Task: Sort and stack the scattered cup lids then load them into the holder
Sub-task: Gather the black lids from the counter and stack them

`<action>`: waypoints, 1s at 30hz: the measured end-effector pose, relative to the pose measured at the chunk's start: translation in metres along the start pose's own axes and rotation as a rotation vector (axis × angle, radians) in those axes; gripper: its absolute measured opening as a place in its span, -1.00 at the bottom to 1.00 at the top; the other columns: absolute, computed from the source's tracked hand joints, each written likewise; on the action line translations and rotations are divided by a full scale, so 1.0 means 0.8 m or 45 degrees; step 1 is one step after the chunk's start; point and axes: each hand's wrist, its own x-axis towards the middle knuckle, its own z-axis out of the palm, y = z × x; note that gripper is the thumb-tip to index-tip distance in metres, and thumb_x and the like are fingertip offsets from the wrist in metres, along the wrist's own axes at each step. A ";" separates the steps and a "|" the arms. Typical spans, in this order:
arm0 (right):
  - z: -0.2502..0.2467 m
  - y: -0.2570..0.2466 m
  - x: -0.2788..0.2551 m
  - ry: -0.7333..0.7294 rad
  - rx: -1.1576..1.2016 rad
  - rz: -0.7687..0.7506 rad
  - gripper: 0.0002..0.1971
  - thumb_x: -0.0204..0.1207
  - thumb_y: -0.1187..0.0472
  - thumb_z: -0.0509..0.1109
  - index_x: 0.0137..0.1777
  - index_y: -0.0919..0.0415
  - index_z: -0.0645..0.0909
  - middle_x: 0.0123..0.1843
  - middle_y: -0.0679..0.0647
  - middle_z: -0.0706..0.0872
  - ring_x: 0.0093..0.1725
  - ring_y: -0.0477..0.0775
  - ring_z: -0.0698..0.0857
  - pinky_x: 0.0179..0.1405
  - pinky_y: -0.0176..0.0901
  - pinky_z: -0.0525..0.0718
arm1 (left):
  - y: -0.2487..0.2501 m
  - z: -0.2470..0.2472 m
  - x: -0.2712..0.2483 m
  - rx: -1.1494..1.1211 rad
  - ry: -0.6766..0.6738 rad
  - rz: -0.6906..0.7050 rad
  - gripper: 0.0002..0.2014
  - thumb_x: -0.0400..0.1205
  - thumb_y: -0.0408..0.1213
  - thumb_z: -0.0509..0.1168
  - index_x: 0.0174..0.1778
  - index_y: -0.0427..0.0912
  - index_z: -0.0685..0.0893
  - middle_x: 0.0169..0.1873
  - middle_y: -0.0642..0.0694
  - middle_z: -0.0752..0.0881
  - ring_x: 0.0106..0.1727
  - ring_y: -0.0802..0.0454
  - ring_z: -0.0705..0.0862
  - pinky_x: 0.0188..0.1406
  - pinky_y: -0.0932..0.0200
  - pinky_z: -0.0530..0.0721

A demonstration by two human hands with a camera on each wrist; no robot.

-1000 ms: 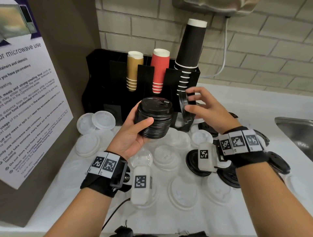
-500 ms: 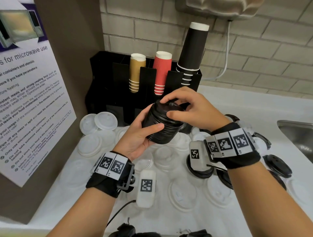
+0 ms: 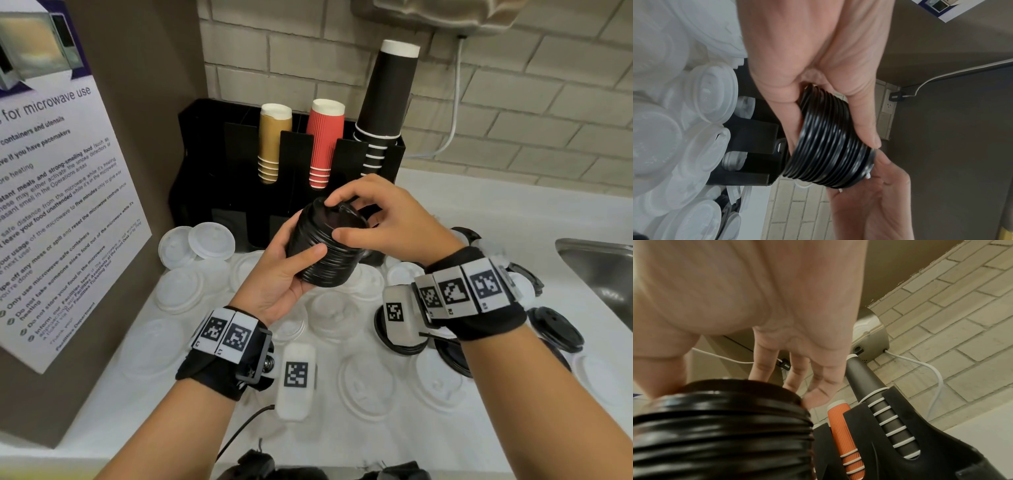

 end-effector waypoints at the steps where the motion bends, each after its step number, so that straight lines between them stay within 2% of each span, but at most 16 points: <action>1: 0.000 0.000 0.000 -0.002 0.004 -0.005 -0.66 0.39 0.21 0.58 0.15 -0.03 0.65 0.09 -0.20 0.54 0.09 -0.27 0.59 -0.01 -0.55 0.52 | 0.000 0.000 0.000 -0.012 0.003 -0.003 -0.41 0.47 -0.39 0.37 0.44 0.05 0.52 0.31 -0.18 0.68 0.23 -0.08 0.75 -0.05 0.08 0.78; 4: -0.002 0.000 -0.001 -0.025 0.008 0.000 -0.66 0.40 0.18 0.58 0.16 -0.03 0.64 0.13 -0.13 0.55 0.12 -0.19 0.61 0.02 -0.43 0.58 | -0.001 0.000 -0.001 -0.027 0.003 -0.001 -0.38 0.46 -0.38 0.40 0.47 0.02 0.50 0.35 -0.20 0.65 0.24 -0.08 0.75 -0.05 0.08 0.77; 7: -0.008 0.003 -0.003 0.004 0.089 0.061 -0.69 0.48 0.05 0.51 0.21 -0.10 0.60 0.20 -0.07 0.57 0.16 -0.09 0.64 0.05 -0.28 0.66 | -0.001 0.000 -0.001 -0.042 0.005 0.005 -0.28 0.34 -0.31 0.51 0.47 -0.01 0.50 0.30 -0.14 0.69 0.24 -0.07 0.75 -0.06 0.07 0.77; 9: -0.013 0.009 -0.006 0.158 0.206 0.124 -0.83 0.61 0.05 0.37 0.17 -0.06 0.60 0.12 -0.13 0.62 0.08 -0.17 0.65 0.00 -0.37 0.63 | -0.001 -0.002 -0.001 -0.074 0.008 0.015 -0.27 0.37 -0.33 0.47 0.51 -0.05 0.48 0.28 -0.12 0.70 0.24 -0.07 0.74 -0.03 0.06 0.77; 11: -0.020 0.021 -0.010 0.241 0.150 0.261 -0.90 0.67 0.13 0.28 0.07 0.05 0.61 0.01 -0.10 0.67 0.01 -0.12 0.66 0.00 -0.30 0.62 | 0.001 -0.005 -0.001 -0.097 0.016 0.022 -0.27 0.40 -0.36 0.45 0.54 -0.07 0.44 0.30 -0.13 0.68 0.27 -0.09 0.73 -0.01 0.03 0.77; 12: -0.023 0.030 -0.014 0.145 0.021 0.348 -0.91 0.65 0.16 0.29 0.05 0.09 0.61 0.01 -0.04 0.69 0.02 -0.05 0.67 0.05 -0.21 0.63 | 0.002 -0.006 -0.001 -0.103 0.017 0.025 -0.27 0.40 -0.37 0.45 0.53 -0.07 0.45 0.30 -0.13 0.68 0.27 -0.10 0.73 -0.02 0.02 0.78; 13: -0.024 0.040 -0.018 -0.069 -0.171 0.431 -0.89 0.61 0.15 0.35 0.07 0.13 0.62 0.05 0.01 0.71 0.07 0.02 0.68 0.10 -0.14 0.63 | 0.003 -0.007 0.000 -0.108 0.018 0.028 -0.28 0.40 -0.38 0.45 0.53 -0.07 0.45 0.30 -0.13 0.69 0.27 -0.10 0.73 -0.03 0.02 0.78; 15: -0.016 0.057 -0.031 -0.628 -0.564 0.601 -0.62 0.46 0.00 0.51 0.23 0.07 0.57 0.18 -0.02 0.65 0.16 0.03 0.63 0.15 -0.12 0.61 | 0.004 -0.007 0.001 -0.116 0.022 0.035 -0.32 0.41 -0.39 0.43 0.50 -0.07 0.47 0.28 -0.13 0.70 0.26 -0.10 0.74 -0.04 0.03 0.78; 16: -0.009 0.064 -0.038 -0.843 -0.706 0.680 -0.45 0.36 -0.08 0.58 0.32 0.00 0.51 0.24 -0.04 0.60 0.21 0.03 0.59 0.19 -0.08 0.60 | 0.004 -0.007 0.001 -0.121 0.020 0.041 -0.32 0.40 -0.37 0.44 0.49 -0.07 0.48 0.27 -0.12 0.71 0.25 -0.09 0.74 -0.04 0.04 0.78; 18: 0.006 0.074 -0.048 -1.049 -0.914 0.753 -0.20 0.21 -0.13 0.66 0.42 -0.07 0.37 0.30 -0.02 0.51 0.29 0.08 0.49 0.19 -0.02 0.57 | 0.005 -0.005 0.001 -0.131 0.007 0.047 -0.33 0.38 -0.32 0.47 0.46 -0.07 0.50 0.23 -0.11 0.74 0.24 -0.07 0.75 -0.04 0.05 0.78; 21: 0.026 0.091 -0.060 -1.159 -1.185 0.649 -0.11 0.17 -0.13 0.67 0.45 -0.07 0.27 0.29 0.04 0.50 0.32 0.15 0.44 0.15 0.02 0.48 | 0.006 -0.003 0.000 -0.142 -0.011 0.050 -0.32 0.37 -0.28 0.47 0.46 -0.08 0.49 0.22 -0.10 0.76 0.25 -0.07 0.75 -0.03 0.05 0.78; 24: 0.031 0.103 -0.065 -1.117 -1.265 0.563 -0.14 0.19 -0.09 0.65 0.43 -0.03 0.28 0.26 0.07 0.52 0.28 0.16 0.47 0.07 -0.01 0.43 | 0.006 -0.002 0.000 -0.155 0.000 0.050 -0.33 0.37 -0.28 0.47 0.45 -0.07 0.49 0.22 -0.10 0.76 0.24 -0.06 0.75 -0.03 0.06 0.78; 27: 0.029 0.109 -0.067 -1.042 -1.182 0.538 -0.23 0.21 -0.06 0.60 0.38 -0.05 0.31 0.17 0.03 0.54 0.20 0.12 0.48 0.02 -0.06 0.43 | 0.005 -0.001 -0.001 -0.156 0.014 0.063 -0.35 0.47 -0.31 0.42 0.52 -0.10 0.43 0.27 -0.12 0.70 0.25 -0.06 0.74 -0.01 0.06 0.78; 30: 0.014 0.107 -0.064 -0.927 -0.923 0.592 -0.30 0.20 -0.07 0.58 0.31 -0.13 0.32 0.12 -0.03 0.54 0.12 0.07 0.49 0.03 -0.04 0.52 | 0.004 0.001 0.000 -0.164 0.005 0.058 -0.12 0.34 -0.21 0.61 0.59 -0.07 0.38 0.34 -0.14 0.68 0.30 -0.09 0.71 0.00 0.02 0.78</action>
